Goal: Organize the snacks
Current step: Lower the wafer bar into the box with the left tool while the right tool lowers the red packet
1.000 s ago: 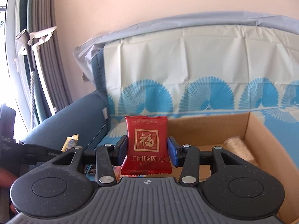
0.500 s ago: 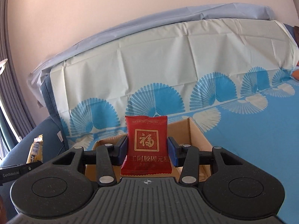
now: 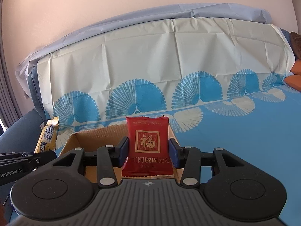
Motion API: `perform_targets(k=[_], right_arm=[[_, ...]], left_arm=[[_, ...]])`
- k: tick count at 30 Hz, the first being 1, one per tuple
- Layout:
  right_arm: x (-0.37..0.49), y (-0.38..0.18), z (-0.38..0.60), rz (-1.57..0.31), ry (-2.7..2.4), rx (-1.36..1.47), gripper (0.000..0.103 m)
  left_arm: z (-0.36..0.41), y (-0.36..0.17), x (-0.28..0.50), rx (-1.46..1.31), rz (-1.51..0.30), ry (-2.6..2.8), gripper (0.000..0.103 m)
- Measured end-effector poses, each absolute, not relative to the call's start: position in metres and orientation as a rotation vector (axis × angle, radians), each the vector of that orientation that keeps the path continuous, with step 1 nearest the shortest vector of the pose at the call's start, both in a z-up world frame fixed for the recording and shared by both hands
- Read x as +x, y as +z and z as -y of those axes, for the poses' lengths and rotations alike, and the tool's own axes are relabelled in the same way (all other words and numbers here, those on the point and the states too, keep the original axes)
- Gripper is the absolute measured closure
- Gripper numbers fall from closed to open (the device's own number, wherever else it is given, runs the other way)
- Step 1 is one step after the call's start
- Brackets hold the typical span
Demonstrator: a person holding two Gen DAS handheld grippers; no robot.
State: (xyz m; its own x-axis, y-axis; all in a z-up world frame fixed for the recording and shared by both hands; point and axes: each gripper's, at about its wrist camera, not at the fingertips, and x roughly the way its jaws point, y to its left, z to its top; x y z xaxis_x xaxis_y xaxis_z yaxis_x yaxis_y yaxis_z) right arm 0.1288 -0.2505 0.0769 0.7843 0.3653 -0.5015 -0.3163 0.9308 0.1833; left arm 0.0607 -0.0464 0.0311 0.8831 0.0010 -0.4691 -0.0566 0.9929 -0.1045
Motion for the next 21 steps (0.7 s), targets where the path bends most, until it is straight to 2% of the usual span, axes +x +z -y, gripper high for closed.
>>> perform_targets(k=[21], right_arm=[[0.124,0.077,0.235,-0.559,0.405,0.048,0.056]], left_arm=[[0.043,0.026,0.065,-0.135,-0.515,0.022,0.095]])
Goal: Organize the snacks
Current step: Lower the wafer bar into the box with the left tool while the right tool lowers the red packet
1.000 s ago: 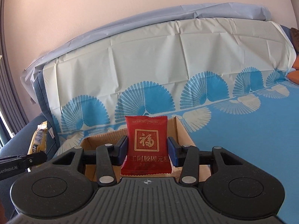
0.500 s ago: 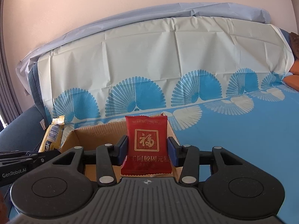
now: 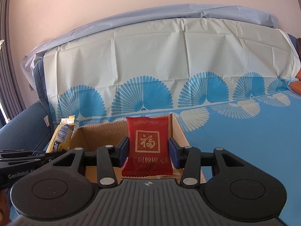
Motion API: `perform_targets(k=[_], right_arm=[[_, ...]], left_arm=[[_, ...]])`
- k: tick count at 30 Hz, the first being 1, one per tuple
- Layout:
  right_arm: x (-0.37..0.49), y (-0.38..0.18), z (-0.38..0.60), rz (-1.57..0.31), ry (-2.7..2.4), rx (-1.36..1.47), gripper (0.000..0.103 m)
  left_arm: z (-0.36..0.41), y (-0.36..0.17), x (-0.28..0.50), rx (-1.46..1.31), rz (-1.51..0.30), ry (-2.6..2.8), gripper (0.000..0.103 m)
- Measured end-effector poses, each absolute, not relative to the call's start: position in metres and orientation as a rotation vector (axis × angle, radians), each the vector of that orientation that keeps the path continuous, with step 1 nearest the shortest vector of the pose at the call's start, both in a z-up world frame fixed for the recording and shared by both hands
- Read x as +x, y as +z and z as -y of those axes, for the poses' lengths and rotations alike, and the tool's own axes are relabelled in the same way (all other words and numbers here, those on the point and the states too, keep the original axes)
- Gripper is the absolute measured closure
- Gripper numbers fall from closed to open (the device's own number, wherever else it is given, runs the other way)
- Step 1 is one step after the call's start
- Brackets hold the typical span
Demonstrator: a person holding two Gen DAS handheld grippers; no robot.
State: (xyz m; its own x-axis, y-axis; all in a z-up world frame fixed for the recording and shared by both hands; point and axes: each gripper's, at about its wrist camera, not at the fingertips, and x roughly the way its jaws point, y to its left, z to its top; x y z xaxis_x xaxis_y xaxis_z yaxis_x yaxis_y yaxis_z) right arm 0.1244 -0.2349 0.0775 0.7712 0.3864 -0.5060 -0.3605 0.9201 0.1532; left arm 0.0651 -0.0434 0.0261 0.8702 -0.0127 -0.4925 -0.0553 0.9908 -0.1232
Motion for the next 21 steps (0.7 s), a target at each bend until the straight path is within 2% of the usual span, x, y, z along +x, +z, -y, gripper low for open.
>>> perform_targets(k=[21], right_arm=[[0.1227,0.0783,0.2345,-0.557,0.409,0.042,0.056]], left_arm=[[0.0446,0.0262,0.0638,-0.148,-0.51,0.004,0.095]])
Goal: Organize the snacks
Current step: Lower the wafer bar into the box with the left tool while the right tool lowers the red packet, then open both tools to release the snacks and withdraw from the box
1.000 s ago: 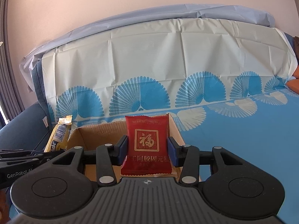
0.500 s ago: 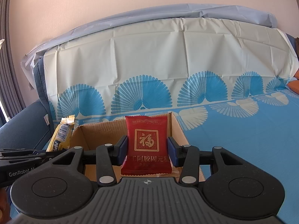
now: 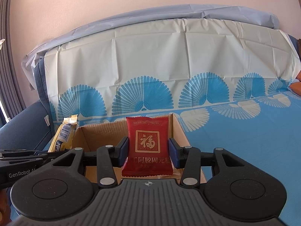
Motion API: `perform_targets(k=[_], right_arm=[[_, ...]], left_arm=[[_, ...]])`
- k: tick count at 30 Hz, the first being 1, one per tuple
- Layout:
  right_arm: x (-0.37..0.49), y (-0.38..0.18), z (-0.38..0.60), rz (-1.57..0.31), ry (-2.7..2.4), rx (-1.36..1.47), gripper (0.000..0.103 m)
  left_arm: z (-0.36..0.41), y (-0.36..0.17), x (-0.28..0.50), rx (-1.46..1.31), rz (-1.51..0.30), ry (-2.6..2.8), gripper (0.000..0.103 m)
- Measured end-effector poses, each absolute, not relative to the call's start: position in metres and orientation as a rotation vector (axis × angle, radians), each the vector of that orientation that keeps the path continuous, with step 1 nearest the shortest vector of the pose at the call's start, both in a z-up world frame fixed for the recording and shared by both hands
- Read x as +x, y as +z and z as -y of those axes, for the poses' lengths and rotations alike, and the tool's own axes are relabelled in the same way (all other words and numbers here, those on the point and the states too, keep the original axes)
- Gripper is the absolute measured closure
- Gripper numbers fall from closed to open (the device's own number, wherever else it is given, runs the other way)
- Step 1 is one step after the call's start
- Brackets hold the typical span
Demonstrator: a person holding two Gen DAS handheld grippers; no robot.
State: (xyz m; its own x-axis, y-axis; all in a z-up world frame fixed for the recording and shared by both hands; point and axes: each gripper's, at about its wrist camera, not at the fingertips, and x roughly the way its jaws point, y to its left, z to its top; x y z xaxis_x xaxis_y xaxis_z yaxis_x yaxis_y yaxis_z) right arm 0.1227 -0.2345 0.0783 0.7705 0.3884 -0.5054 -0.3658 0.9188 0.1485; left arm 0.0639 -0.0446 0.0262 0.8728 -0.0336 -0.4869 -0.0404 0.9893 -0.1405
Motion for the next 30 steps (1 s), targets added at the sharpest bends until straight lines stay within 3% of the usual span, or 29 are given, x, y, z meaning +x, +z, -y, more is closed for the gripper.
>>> perform_targets(k=[9,11,13,16,30], right_arm=[[0.123,0.078,0.232,-0.561,0.418,0.038,0.055],[0.123,0.078,0.231,-0.566,0.416,0.034,0.053],[0.124,0.078,0.229,-0.566,0.409,0.024,0.046],[0.124,0.078,0.229,-0.561,0.398,0.027,0.035],[0.119,0.077,0.213,-0.569,0.413,0.02,0.034]], left_arm=[[0.043,0.028,0.063,-0.168,-0.506,-0.02,0.095],[0.043,0.029,0.062,-0.178,-0.507,-0.036,0.087],[0.045,0.032,0.059,-0.17,-0.483,-0.029,0.08],[0.043,0.034,0.058,-0.181,-0.471,-0.03,0.08],[0.009,0.039,0.049,-0.234,-0.467,0.053,0.077]])
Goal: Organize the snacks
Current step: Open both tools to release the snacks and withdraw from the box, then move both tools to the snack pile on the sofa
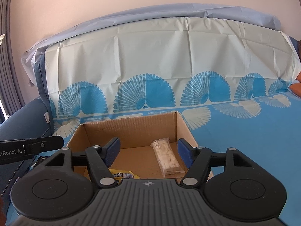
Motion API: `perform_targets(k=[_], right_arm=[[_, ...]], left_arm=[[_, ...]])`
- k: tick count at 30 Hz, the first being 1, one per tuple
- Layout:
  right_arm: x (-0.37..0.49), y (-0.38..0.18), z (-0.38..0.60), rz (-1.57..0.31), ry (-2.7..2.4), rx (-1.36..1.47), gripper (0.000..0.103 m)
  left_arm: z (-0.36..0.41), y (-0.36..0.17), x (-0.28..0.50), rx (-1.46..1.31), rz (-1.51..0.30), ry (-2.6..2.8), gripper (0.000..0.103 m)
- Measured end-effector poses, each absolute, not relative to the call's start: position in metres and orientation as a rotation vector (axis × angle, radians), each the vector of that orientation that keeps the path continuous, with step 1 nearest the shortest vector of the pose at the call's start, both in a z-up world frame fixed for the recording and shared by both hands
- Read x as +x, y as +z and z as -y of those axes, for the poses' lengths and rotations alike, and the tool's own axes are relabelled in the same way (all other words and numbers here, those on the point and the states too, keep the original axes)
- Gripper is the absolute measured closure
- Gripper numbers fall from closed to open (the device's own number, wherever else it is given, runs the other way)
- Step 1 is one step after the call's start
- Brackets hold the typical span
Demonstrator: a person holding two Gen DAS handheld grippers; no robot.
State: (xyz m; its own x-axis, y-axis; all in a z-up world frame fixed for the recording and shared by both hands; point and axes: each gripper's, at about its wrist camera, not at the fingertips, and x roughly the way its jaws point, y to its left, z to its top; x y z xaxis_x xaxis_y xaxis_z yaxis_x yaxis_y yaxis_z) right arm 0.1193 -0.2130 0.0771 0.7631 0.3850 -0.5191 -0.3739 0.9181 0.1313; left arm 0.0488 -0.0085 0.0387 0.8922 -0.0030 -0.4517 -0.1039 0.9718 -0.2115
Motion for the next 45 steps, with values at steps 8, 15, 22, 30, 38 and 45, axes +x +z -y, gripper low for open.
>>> perform_targets(k=[8,15,22,30,38,45], right_arm=[[0.11,0.079,0.188,-0.568,0.448,0.021,0.034],[0.097,0.079,0.157,-0.572,0.495,0.031,0.036],[0.08,0.077,0.113,-0.581,0.58,0.051,0.063],[0.057,0.074,0.062,-0.589,0.699,0.062,0.066],[0.04,0.065,0.019,-0.617,0.795,0.038,0.066],[0.039,0.053,-0.006,-0.663,0.837,0.012,0.066]], left_arm=[[-0.016,0.042,0.036,-0.233,-0.465,0.096,0.076],[-0.043,0.044,0.021,-0.235,-0.465,0.149,0.076],[-0.078,0.042,0.005,-0.266,-0.486,0.217,0.077],[-0.121,0.032,-0.014,-0.273,-0.516,0.302,0.086],[-0.173,0.006,-0.026,-0.322,-0.584,0.421,0.087],[-0.243,-0.012,-0.047,-0.552,-0.599,0.511,0.086]])
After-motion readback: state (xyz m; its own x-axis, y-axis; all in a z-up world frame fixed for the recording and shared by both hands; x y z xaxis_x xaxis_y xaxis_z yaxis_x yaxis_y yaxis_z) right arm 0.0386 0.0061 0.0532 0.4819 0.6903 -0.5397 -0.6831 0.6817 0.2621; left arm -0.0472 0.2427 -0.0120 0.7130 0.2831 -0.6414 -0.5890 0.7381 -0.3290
